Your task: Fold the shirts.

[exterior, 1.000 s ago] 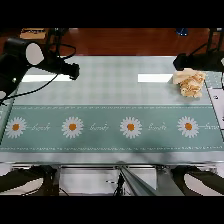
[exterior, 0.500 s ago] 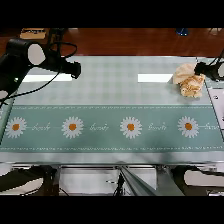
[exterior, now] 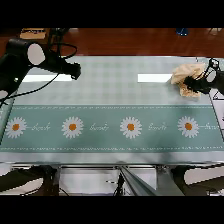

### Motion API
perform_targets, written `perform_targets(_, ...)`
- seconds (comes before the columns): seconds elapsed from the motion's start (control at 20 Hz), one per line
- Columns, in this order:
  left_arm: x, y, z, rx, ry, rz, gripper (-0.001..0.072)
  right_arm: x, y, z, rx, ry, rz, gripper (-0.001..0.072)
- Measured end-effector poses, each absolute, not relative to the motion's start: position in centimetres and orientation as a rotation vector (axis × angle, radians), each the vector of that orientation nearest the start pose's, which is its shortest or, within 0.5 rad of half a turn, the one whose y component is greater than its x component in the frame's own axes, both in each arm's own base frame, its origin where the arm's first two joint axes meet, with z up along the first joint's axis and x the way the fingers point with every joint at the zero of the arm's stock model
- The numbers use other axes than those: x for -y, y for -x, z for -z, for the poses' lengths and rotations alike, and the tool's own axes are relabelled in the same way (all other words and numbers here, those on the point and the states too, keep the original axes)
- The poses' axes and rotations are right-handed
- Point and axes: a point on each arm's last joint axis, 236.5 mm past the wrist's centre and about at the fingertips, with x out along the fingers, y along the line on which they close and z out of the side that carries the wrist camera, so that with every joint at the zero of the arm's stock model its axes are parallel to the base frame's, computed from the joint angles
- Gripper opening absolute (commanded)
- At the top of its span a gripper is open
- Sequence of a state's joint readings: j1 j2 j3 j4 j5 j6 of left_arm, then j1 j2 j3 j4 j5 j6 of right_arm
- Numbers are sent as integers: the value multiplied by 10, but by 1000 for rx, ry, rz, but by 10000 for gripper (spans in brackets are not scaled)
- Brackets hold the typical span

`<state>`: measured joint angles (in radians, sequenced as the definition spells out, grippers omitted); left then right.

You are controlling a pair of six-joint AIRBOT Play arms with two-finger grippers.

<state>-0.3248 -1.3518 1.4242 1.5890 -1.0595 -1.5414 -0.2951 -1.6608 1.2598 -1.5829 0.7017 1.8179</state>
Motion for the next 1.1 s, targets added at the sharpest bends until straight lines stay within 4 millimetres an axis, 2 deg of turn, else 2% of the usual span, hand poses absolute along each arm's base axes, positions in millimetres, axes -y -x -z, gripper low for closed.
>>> perform_targets(0.05, 145, -442, -94, -965, -202, 302, 720, 146, -479, 66, -1027, -359, 387, 37)
perform_targets(0.15, 146, -444, -107, -942, -199, 304, 720, 149, -495, 3, -886, -307, 352, 37)
perform_targets(0.25, 149, -445, -130, -912, -193, 310, 720, 145, -504, -79, -721, -260, 312, 37)
perform_targets(0.35, 151, -441, -161, -881, -186, 319, 720, 128, -498, -172, -541, -222, 256, 38)
perform_targets(0.4, 152, -436, -180, -863, -183, 325, 720, 116, -489, -221, -444, -206, 224, 38)
perform_targets(0.5, 150, -421, -220, -828, -177, 334, 720, 86, -459, -306, -270, -184, 157, 38)
perform_targets(0.65, 143, -383, -279, -769, -160, 353, 720, 28, -396, -397, -80, -193, 18, 38)
perform_targets(0.75, 135, -354, -310, -730, -135, 358, 720, -8, -359, -421, -48, -204, -81, 38)
perform_targets(0.85, 127, -327, -334, -688, -113, 359, 720, -40, -337, -421, -85, -217, -180, 38)
perform_targets(0.95, 119, -303, -348, -669, -100, 360, 720, -75, -328, -395, -206, -218, -288, 38)
perform_targets(1.1, 110, -279, -347, -704, -101, 358, 714, -137, -330, -332, -435, -202, -457, 38)
